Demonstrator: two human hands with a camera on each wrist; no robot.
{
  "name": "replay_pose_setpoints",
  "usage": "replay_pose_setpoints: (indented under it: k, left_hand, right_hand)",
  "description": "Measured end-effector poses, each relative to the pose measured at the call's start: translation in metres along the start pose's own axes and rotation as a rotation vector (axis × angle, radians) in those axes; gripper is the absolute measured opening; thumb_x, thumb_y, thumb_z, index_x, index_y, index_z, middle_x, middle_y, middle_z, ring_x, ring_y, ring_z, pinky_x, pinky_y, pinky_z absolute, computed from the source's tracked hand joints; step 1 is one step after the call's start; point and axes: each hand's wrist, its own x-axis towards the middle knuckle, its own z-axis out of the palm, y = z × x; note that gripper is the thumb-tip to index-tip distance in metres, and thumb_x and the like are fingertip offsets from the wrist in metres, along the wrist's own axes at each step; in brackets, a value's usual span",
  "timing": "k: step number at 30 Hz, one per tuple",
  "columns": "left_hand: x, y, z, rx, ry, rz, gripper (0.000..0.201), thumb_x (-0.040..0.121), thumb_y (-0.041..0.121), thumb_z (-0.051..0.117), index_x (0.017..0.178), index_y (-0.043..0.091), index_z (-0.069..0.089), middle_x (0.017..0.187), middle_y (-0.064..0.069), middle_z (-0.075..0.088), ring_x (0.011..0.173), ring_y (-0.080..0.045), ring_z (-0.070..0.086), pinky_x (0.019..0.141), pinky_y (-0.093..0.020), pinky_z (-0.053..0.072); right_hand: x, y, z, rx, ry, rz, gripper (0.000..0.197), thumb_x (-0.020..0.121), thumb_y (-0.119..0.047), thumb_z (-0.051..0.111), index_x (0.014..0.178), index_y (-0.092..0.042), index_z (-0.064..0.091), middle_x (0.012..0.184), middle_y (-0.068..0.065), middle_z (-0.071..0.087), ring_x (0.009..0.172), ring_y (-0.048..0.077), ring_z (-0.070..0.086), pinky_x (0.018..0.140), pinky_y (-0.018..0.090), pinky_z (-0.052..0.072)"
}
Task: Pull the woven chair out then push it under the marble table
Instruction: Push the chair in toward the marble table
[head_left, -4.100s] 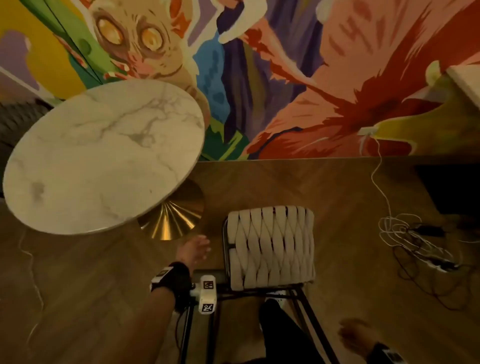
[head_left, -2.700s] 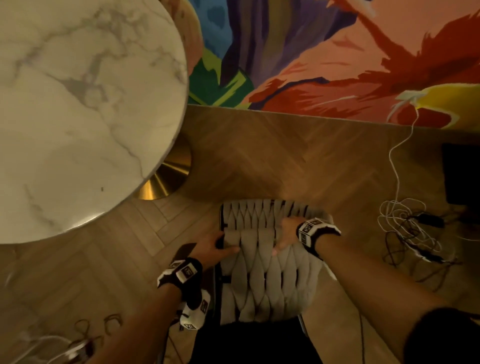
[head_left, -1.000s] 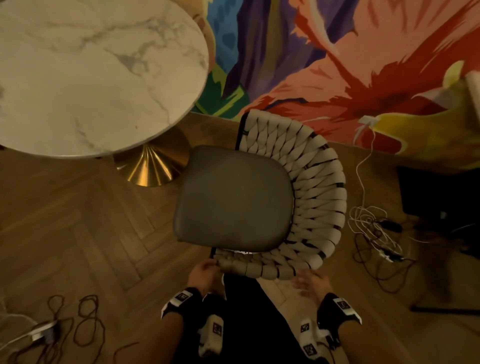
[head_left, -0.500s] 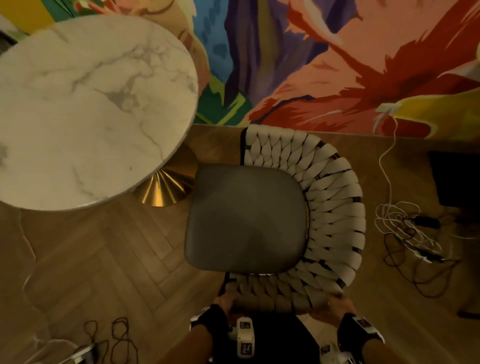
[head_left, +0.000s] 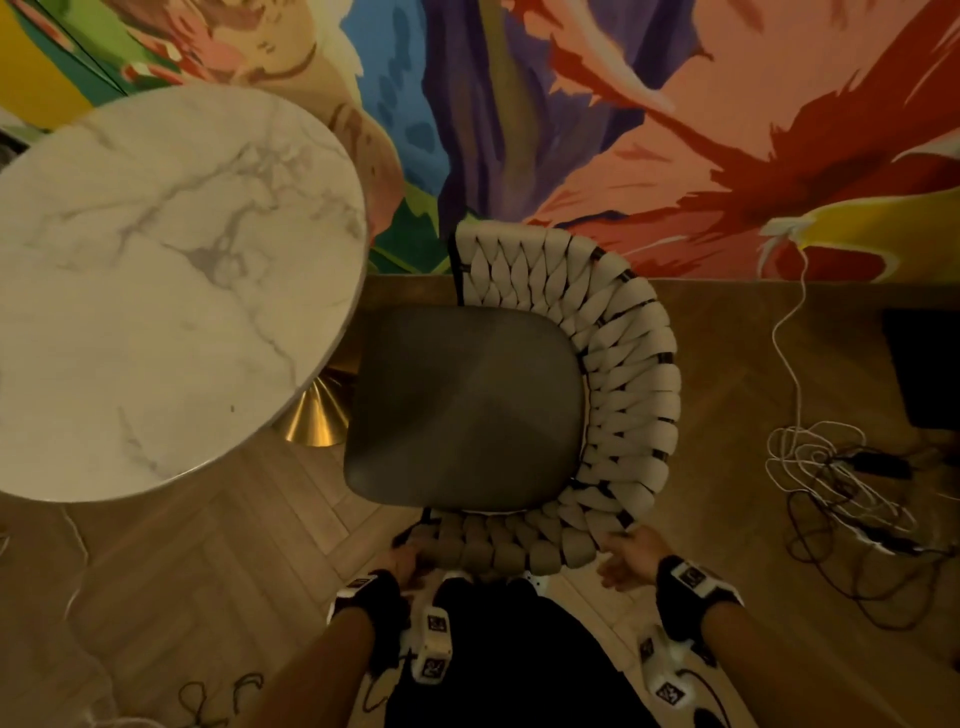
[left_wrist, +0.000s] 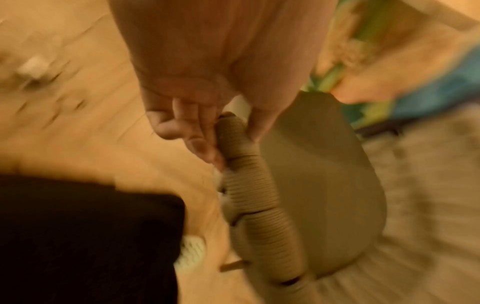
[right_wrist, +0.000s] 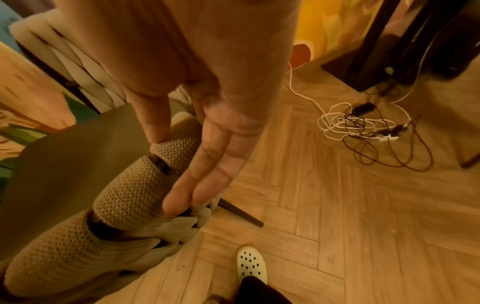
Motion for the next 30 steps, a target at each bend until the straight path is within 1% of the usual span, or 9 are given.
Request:
replay_pose_setpoints:
  k: [4,7,9,11,13,18,21,26,30]
  left_hand:
    - [0.0,0.03,-0.01,0.087,0.042,0.072,0.037,0.093,0.031,0.049,0.117,0.003,0.053,0.091,-0.007,0.067,0.076,-0.025,0.061,0.061,-0.029,0.045]
    - [0.001,0.043,-0.011,0.155,0.138,0.214,0.026,0.092,0.027,0.054,0.11,0.013,0.042,0.092,-0.011,0.064,0.086,-0.03,0.063,0.071,-0.039,0.052]
    - [0.005,0.053,-0.013,0.21,0.152,0.294,0.036,0.089,0.021,0.057,0.121,0.012,0.043,0.105,-0.016,0.067,0.094,-0.033,0.066,0.08,-0.045,0.056]
    - [0.006,0.07,-0.016,0.176,0.081,0.285,0.043,0.091,0.018,0.054,0.132,0.018,0.041,0.117,-0.02,0.063,0.09,-0.033,0.065,0.068,-0.039,0.056]
    - [0.011,0.088,-0.021,0.128,0.021,0.224,0.042,0.094,0.018,0.051,0.135,0.016,0.04,0.111,-0.02,0.061,0.076,-0.029,0.063,0.058,-0.031,0.049]
    - [0.03,0.137,-0.044,0.197,-0.066,0.181,0.044,0.094,0.024,0.05,0.135,0.009,0.041,0.1,-0.016,0.061,0.06,-0.022,0.06,0.046,-0.024,0.043]
    - [0.033,0.158,-0.054,0.279,-0.096,0.191,0.045,0.095,0.024,0.049,0.135,0.01,0.037,0.095,-0.013,0.062,0.057,-0.019,0.059,0.045,-0.024,0.042]
    - [0.055,0.18,-0.074,0.368,-0.118,0.178,0.052,0.093,0.016,0.051,0.141,0.009,0.033,0.078,-0.009,0.061,0.055,-0.019,0.059,0.034,-0.02,0.043]
    - [0.061,0.188,-0.08,0.399,-0.174,0.109,0.048,0.088,0.011,0.056,0.135,0.008,0.042,0.077,-0.011,0.067,0.057,-0.022,0.063,0.046,-0.024,0.047]
  right_hand:
    - [0.013,-0.041,-0.009,-0.039,0.013,-0.028,0.034,0.096,-0.022,0.051,0.114,0.005,0.058,0.074,0.014,0.072,0.054,0.021,0.071,0.059,0.032,0.057]
    - [0.017,-0.073,-0.014,-0.049,0.025,-0.022,0.042,0.095,-0.016,0.047,0.131,0.006,0.048,0.081,0.018,0.073,0.063,0.023,0.074,0.053,0.028,0.055]
    - [0.018,-0.09,-0.015,-0.01,0.043,-0.019,0.051,0.093,-0.017,0.049,0.14,0.0,0.038,0.089,0.022,0.072,0.072,0.027,0.075,0.056,0.03,0.056]
    - [0.023,-0.106,-0.017,0.005,0.074,-0.01,0.059,0.092,-0.019,0.049,0.146,-0.006,0.03,0.094,0.024,0.072,0.076,0.031,0.075,0.057,0.032,0.059]
    - [0.028,-0.121,-0.017,0.049,0.07,0.022,0.061,0.093,-0.021,0.046,0.149,-0.008,0.026,0.098,0.025,0.072,0.076,0.031,0.075,0.058,0.034,0.06]
    - [0.043,-0.166,-0.015,0.082,0.111,0.015,0.055,0.093,-0.017,0.041,0.147,-0.015,0.029,0.144,0.02,0.048,0.082,0.037,0.074,0.061,0.038,0.059]
    - [0.08,-0.178,-0.028,-0.023,0.124,0.055,0.058,0.088,-0.013,0.043,0.145,-0.012,0.033,0.124,0.025,0.063,0.081,0.041,0.074,0.072,0.05,0.061]
    - [0.037,-0.234,-0.022,-0.188,0.081,0.124,0.032,0.094,-0.019,0.047,0.116,0.003,0.056,0.093,0.017,0.068,0.077,0.03,0.067,0.079,0.042,0.055]
    - [0.034,-0.254,-0.034,-0.16,0.162,0.146,0.026,0.096,-0.019,0.042,0.082,-0.004,0.058,0.076,0.013,0.064,0.061,0.024,0.057,0.055,0.032,0.045]
